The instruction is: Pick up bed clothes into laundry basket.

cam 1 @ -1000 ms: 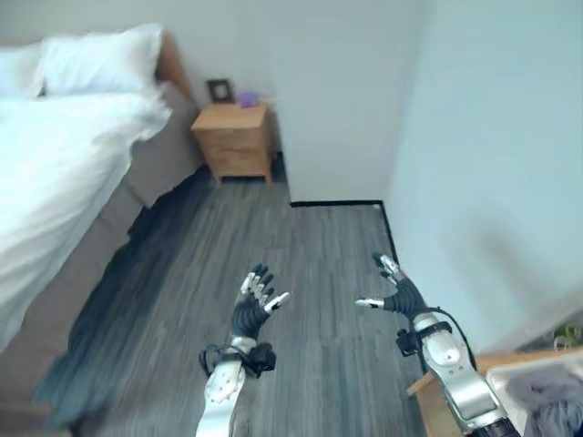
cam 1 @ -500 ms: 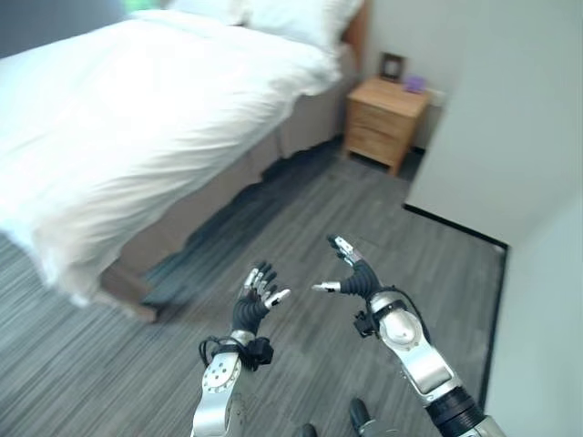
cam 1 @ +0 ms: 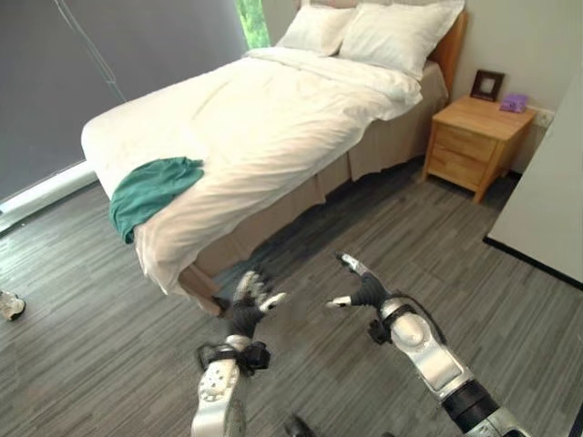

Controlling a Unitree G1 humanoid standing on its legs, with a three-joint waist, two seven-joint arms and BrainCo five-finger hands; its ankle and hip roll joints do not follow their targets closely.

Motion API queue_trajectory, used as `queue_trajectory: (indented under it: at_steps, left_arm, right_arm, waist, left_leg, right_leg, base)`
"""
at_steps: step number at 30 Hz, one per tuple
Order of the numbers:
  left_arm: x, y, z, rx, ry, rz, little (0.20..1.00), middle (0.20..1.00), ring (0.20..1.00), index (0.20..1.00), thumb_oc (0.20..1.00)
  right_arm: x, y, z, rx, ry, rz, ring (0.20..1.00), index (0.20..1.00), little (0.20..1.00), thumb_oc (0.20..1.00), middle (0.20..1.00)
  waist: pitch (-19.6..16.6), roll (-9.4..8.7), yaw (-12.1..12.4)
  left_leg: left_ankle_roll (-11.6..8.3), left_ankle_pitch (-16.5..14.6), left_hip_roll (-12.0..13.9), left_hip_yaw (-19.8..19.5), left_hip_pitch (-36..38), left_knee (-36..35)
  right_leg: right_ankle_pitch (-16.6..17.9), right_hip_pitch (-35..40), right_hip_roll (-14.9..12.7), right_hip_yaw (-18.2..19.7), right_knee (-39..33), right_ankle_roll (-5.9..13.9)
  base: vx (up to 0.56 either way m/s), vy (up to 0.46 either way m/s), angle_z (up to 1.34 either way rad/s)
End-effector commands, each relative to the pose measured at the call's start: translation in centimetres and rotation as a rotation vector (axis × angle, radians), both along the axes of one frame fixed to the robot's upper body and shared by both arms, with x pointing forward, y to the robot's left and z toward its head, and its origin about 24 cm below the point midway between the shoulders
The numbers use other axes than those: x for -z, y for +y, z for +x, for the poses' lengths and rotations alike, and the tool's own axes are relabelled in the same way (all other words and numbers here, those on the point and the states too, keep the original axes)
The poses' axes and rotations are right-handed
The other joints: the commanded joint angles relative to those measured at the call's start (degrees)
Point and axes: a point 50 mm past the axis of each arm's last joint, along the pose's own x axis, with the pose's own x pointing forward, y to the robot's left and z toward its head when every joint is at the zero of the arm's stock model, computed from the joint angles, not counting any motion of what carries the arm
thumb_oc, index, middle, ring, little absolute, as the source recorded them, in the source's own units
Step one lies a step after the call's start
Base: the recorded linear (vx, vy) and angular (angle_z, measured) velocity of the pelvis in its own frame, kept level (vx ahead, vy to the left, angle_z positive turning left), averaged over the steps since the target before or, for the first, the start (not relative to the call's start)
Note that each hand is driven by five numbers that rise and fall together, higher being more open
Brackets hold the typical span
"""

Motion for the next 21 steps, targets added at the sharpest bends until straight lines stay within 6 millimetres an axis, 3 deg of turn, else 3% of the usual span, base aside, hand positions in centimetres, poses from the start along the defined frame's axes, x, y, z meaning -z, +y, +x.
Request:
queue_trajectory:
  at_steps: [1, 4, 5, 6, 7, 8, 10, 11, 12, 13, 14, 15, 16, 17, 18, 20, 21]
  left_arm:
    - [-4.2, 0.5, 0.5, -0.008, -0.21, 0.073, 1.0, 1.0, 1.0, 1.0, 1.0]
    - [-3.8, 1.7, -0.8, -0.061, -0.17, 0.116, 1.0, 1.0, 1.0, 1.0, 1.0]
    - [-3.9, 2.1, -0.8, -0.08, -0.164, 0.136, 1.0, 1.0, 1.0, 1.0, 1.0]
    - [-3.5, 2.7, -1.0, -0.094, -0.113, 0.19, 1.0, 1.0, 1.0, 1.0, 1.0]
    - [-3.5, 2.7, -1.0, -0.094, -0.113, 0.192, 1.0, 1.0, 1.0, 1.0, 1.0]
    - [-3.7, 3.1, -0.5, -0.101, -0.092, 0.248, 1.0, 1.0, 1.0, 1.0, 1.0]
    - [-4.2, 3.0, 0.2, -0.093, -0.105, 0.244, 1.0, 1.0, 1.0, 1.0, 1.0]
    - [-5.8, 4.4, 1.5, -0.096, -0.144, 0.311, 1.0, 1.0, 1.0, 1.0, 1.0]
    - [-6.1, 4.2, 1.9, -0.088, -0.158, 0.306, 1.0, 1.0, 1.0, 1.0, 1.0]
    - [-6.1, 4.2, 1.9, -0.088, -0.158, 0.305, 1.0, 1.0, 1.0, 1.0, 1.0]
    - [-6.4, 3.5, 2.3, -0.065, -0.168, 0.296, 1.0, 1.0, 1.0, 1.0, 1.0]
    - [-6.5, 3.3, 2.3, -0.06, -0.167, 0.298, 1.0, 1.0, 1.0, 1.0, 1.0]
    - [-6.9, 3.3, 2.1, -0.044, -0.174, 0.312, 1.0, 1.0, 1.0, 1.0, 1.0]
    - [-6.9, 3.3, 2.1, -0.044, -0.174, 0.313, 1.0, 1.0, 1.0, 1.0, 1.0]
    - [-7.1, 3.3, 2.0, -0.044, -0.18, 0.311, 1.0, 1.0, 1.0, 1.0, 1.0]
    - [-7.4, 3.4, 2.0, -0.042, -0.193, 0.311, 1.0, 1.0, 1.0, 1.0, 1.0]
    - [-7.4, 3.4, 2.0, -0.042, -0.194, 0.312, 1.0, 1.0, 1.0, 1.0, 1.0]
  right_arm:
    - [-3.5, 2.3, 0.4, -0.051, -0.149, 0.107, 1.0, 1.0, 1.0, 1.0, 1.0]
    - [-3.1, 2.9, 0.1, -0.061, -0.152, 0.093, 1.0, 1.0, 1.0, 1.0, 1.0]
    - [-3.0, 2.9, 0.2, -0.051, -0.158, 0.079, 1.0, 1.0, 1.0, 1.0, 1.0]
    - [-3.1, 2.8, 0.5, -0.025, -0.177, 0.067, 1.0, 1.0, 1.0, 1.0, 1.0]
    - [-3.1, 2.8, 0.5, -0.024, -0.178, 0.068, 1.0, 1.0, 1.0, 1.0, 1.0]
    - [-3.5, 2.3, 1.1, 0.018, -0.208, 0.056, 1.0, 1.0, 1.0, 1.0, 1.0]
    - [-4.6, 1.9, 1.9, 0.049, -0.257, 0.044, 1.0, 1.0, 1.0, 1.0, 1.0]
    - [-7.4, 1.3, 3.6, 0.108, -0.396, -0.006, 1.0, 1.0, 1.0, 1.0, 1.0]
    - [-7.9, 0.6, 3.9, 0.146, -0.428, -0.028, 1.0, 1.0, 1.0, 1.0, 1.0]
    - [-7.9, 0.6, 3.9, 0.147, -0.429, -0.029, 1.0, 1.0, 1.0, 1.0, 1.0]
    - [-8.7, -0.4, 4.2, 0.194, -0.478, -0.056, 1.0, 1.0, 1.0, 1.0, 1.0]
    - [-9.2, -0.7, 4.4, 0.211, -0.5, -0.064, 1.0, 1.0, 1.0, 1.0, 1.0]
    - [-10.1, -0.7, 4.9, 0.216, -0.546, -0.083, 1.0, 1.0, 1.0, 1.0, 1.0]
    - [-10.1, -0.7, 4.9, 0.215, -0.546, -0.083, 1.0, 1.0, 1.0, 1.0, 1.0]
    - [-10.5, -0.8, 5.2, 0.223, -0.559, -0.091, 1.0, 1.0, 1.0, 1.0, 1.0]
    - [-10.9, -1.1, 5.9, 0.241, -0.562, -0.102, 1.0, 1.0, 1.0, 1.0, 1.0]
    - [-10.9, -1.1, 5.9, 0.242, -0.562, -0.1, 1.0, 1.0, 1.0, 1.0, 1.0]
  waist:
    - [-2.39, -0.77, 1.16]
    - [-2.95, -0.5, 1.69]
    - [-3.36, -0.67, 2.11]
    - [-4.27, -1.69, 2.93]
    - [-4.14, -1.74, 3.04]
    - [-3.77, -2.67, 4.16]
    - [-2.82, -2.39, 4.9]
    - [-2.62, -0.02, 5.78]
    - [-2.72, 0.1, 5.16]
    - [-3.28, -0.29, 5.37]
    - [-3.72, -0.75, 4.69]
    - [-3.87, -1.03, 4.38]
    - [-4.04, -2.31, 4.35]
    - [-3.83, -1.97, 4.34]
    - [-4.1, -2.72, 4.67]
    - [-3.53, -4.01, 3.67]
    - [-3.31, -3.82, 3.42]
  left_leg:
    - [-4.41, 4.11, 4.16, -4.09, 0.19, 0.93]
    - [-5.41, 5.73, 5.1, -4.46, 0.85, 0.93]
    - [-5.74, 6.03, 4.68, -4.21, 1.57, 0.93]
    - [-5.37, 7.36, 2.47, -3.89, 3.92, 0.93]
    - [-5.31, 7.51, 2.52, -3.76, 3.99, 0.93]
    - [-4.29, 7.52, 0.8, -3.61, 5.88, 0.93]
    - [-2.84, 7.01, 1.04, -4.61, 5.09, 0.93]
    - [-0.99, 6.42, 3.26, -5.67, 2.27, 0.93]
    - [-1.03, 6.37, 2.94, -6.72, 1.06, 0.93]
    - [-1.03, 6.44, 2.72, -6.43, 0.4, 0.93]
    - [-0.73, 5.46, -0.26, -9.7, -0.68, 0.93]
    - [-0.38, 4.63, -1.99, -11.3, -0.65, 0.93]
    - [-0.3, 1.82, -5.21, -12.89, 1.22, 0.93]
    - [-0.32, 1.98, -4.82, -13.0, 1.38, 0.93]
    - [-0.5, 1.32, -5.68, -13.06, 1.99, 0.93]
    - [-1.46, -1.58, -7.28, -14.18, 5.52, 0.93]
    - [-1.44, -1.71, -7.18, -14.52, 5.78, 0.93]
  right_leg:
    - [-3.64, 7.21, -5.07, 1.05, -1.69, 4.55]
    - [-5.31, 9.06, -5.08, 1.11, -1.69, 5.83]
    - [-5.5, 9.53, -5.5, 0.95, -1.69, 6.56]
    - [-5.12, 11.89, -6.93, -0.07, -1.69, 8.9]
    - [-5.0, 11.87, -6.93, 0.09, -1.69, 8.88]
    - [-2.63, 9.65, -9.77, -0.55, 7.83, 11.15]
    - [0.39, 1.03, -10.28, 3.44, 24.14, 9.92]
    - [2.38, -16.34, -8.45, 9.46, 50.57, 8.02]
    - [-0.23, -21.47, -3.32, 12.51, 55.65, 7.08]
    - [-0.55, -22.73, -3.51, 12.9, 56.52, 6.99]
    - [-5.71, -28.39, 5.43, 15.54, 57.65, 5.47]
    - [-7.72, -29.49, 6.9, 15.67, 55.46, 5.28]
    - [-9.35, -25.13, 6.18, 15.8, 40.65, 3.23]
    - [-8.8, -24.59, 6.52, 15.61, 39.84, 3.19]
    - [-8.08, -23.36, 5.26, 14.93, 33.57, 2.22]
    - [-1.95, -20.98, 2.45, 12.63, 16.62, 2.28]
    - [-1.33, -19.79, 2.51, 12.22, 15.01, 2.41]
  base:
    - [0.42, 0.266, -0.11]
    - [0.33, 0.257, -0.11]
    - [0.54, 0.441, -0.21]
    - [0.39, 0.32, -0.25]
    - [0.48, 0.432, -0.08]
    - [0.2, 0.278, 0.12]
    - [0.09, 0.359, 0.6]
    - [-0.09, 0.297, 0.77]
    - [-0.12, 0.176, 0.64]
    - [0.09, 0.11, -0.14]
    - [0.21, 0.11, 0.09]
    - [0.46, 0.199, 0.64]
    - [0.34, 0.127, 1.22]
    - [0.32, 0.073, 1.97]
    - [0.23, -0.033, 2.03]
    - [0.3, -0.09, 1.35]
    - [0.23, -0.112, 0.41]
